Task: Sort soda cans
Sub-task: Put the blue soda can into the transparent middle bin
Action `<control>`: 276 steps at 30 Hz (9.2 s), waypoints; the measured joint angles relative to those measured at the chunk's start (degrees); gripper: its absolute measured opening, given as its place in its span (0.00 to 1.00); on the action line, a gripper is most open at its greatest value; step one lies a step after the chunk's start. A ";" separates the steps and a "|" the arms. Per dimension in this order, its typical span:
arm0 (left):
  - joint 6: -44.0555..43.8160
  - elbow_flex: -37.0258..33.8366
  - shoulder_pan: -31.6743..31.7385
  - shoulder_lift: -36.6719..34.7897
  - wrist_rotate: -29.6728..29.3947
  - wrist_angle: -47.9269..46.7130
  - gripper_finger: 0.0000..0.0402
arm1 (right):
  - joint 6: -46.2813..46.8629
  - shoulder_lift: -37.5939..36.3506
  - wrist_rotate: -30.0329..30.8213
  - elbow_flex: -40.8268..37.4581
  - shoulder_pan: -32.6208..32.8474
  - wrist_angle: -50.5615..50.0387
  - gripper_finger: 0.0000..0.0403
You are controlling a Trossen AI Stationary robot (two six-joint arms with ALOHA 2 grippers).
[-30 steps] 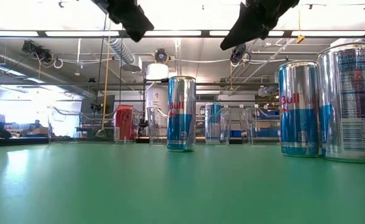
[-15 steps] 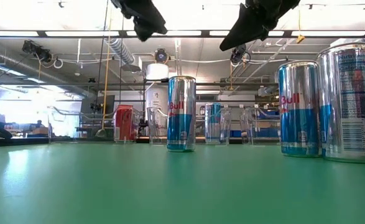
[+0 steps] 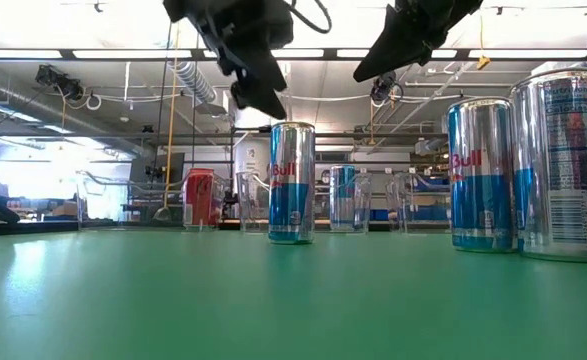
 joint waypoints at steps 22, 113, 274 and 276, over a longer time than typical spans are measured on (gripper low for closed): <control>-0.23 0.00 -0.31 9.13 0.70 2.47 0.83 | 0.00 0.04 -0.19 0.00 0.04 -0.07 0.00; 8.72 37.35 30.53 34.54 -1.18 -1.35 0.57 | 0.46 0.07 -0.19 0.00 1.40 1.22 0.00; 1.29 -48.94 10.20 -11.93 20.25 83.15 0.01 | 23.04 1.91 -14.10 9.22 6.47 -35.24 0.89; 1.47 -48.94 10.00 -11.97 20.06 82.92 0.01 | 22.15 3.29 -14.20 9.22 6.47 -35.39 0.90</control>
